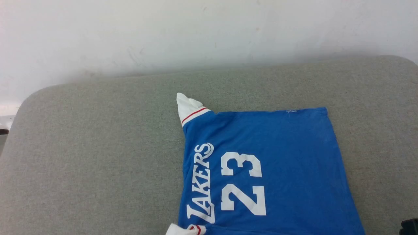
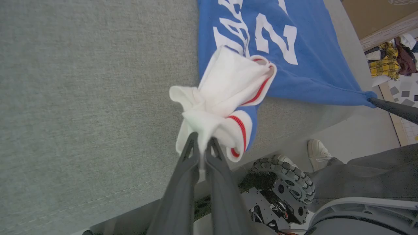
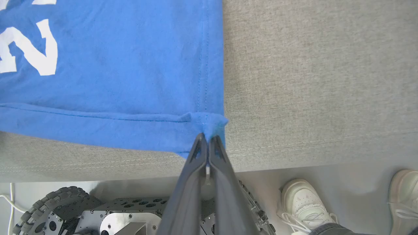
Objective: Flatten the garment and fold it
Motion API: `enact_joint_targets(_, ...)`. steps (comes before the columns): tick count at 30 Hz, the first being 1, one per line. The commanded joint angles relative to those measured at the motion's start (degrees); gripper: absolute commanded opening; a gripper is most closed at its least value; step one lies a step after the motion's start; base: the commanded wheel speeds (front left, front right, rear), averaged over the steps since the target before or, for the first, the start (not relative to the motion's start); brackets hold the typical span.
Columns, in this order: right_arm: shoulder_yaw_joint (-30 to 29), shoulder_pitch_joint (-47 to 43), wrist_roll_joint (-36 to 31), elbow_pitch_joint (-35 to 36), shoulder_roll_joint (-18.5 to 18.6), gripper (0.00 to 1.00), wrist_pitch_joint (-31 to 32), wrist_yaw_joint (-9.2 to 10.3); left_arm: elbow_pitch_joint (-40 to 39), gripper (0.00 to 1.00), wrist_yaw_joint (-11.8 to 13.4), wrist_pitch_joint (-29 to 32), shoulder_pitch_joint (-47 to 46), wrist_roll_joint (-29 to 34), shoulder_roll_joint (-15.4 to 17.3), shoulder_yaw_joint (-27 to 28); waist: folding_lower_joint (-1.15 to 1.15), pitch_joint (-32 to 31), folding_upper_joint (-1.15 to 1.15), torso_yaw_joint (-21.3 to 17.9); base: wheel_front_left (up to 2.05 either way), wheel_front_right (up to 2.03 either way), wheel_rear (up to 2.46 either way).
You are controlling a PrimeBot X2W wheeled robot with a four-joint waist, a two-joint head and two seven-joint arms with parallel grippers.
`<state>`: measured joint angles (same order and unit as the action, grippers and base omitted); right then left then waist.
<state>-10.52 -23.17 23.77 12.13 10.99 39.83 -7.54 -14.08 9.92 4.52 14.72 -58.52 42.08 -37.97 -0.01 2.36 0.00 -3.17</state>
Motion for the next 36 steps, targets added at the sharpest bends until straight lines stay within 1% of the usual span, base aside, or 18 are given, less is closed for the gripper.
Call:
enact_joint_targets(1,-0.34,-0.46,-0.12,0.65,-0.12,0.0,0.05,0.05,-0.56,0.0,0.64,-0.45,0.22,0.01,0.57,0.31,0.01,-0.33,0.0,0.16,0.0,0.0,0.0)
enact_joint_targets(4,-0.65,-0.08,-0.54,1.46,-0.51,0.0,-1.4,0.05,-1.1,0.0,1.27,-1.8,-0.53,1.54,0.94,1.06,0.01,-0.07,0.0,0.44,0.0,0.0,0.0)
enact_joint_targets(7,-0.47,0.9,-0.94,1.78,-0.73,0.0,-3.35,0.05,-1.6,0.0,1.31,-2.69,-1.93,3.03,1.12,1.52,0.01,0.56,0.0,0.62,0.0,0.0,0.0)
enact_joint_targets(12,0.28,3.7,-2.15,1.73,-0.21,0.0,-6.99,0.05,-2.29,0.0,0.87,-4.31,-5.19,5.59,1.63,2.72,0.01,2.18,0.0,0.63,0.0,0.0,0.0)
enact_joint_targets(17,1.31,8.18,-3.4,1.23,1.08,0.0,-9.76,0.05,-2.49,0.0,-0.16,-5.54,-10.22,9.05,2.8,4.11,0.01,5.07,0.0,0.37,0.0,0.0,0.0)
enact_joint_targets(23,3.53,15.26,-4.11,-1.09,2.64,0.0,-10.8,0.05,-0.65,0.0,-2.74,-5.79,-18.38,11.71,1.79,4.74,0.01,9.98,0.0,0.11,0.0,0.0,0.0)
enact_joint_targets(32,6.95,25.37,-4.57,-7.59,5.25,0.0,-11.02,0.05,7.7,0.0,-8.11,-4.8,-27.69,11.38,-2.53,3.22,0.01,16.63,0.0,-0.19,0.0,0.0,0.0)
enact_joint_targets(36,8.53,28.0,-4.96,-11.55,6.17,0.0,-9.62,0.05,11.45,0.0,-9.7,-4.17,-29.49,10.95,-4.2,2.07,0.01,17.98,0.0,-0.09,0.0,0.0,0.0)
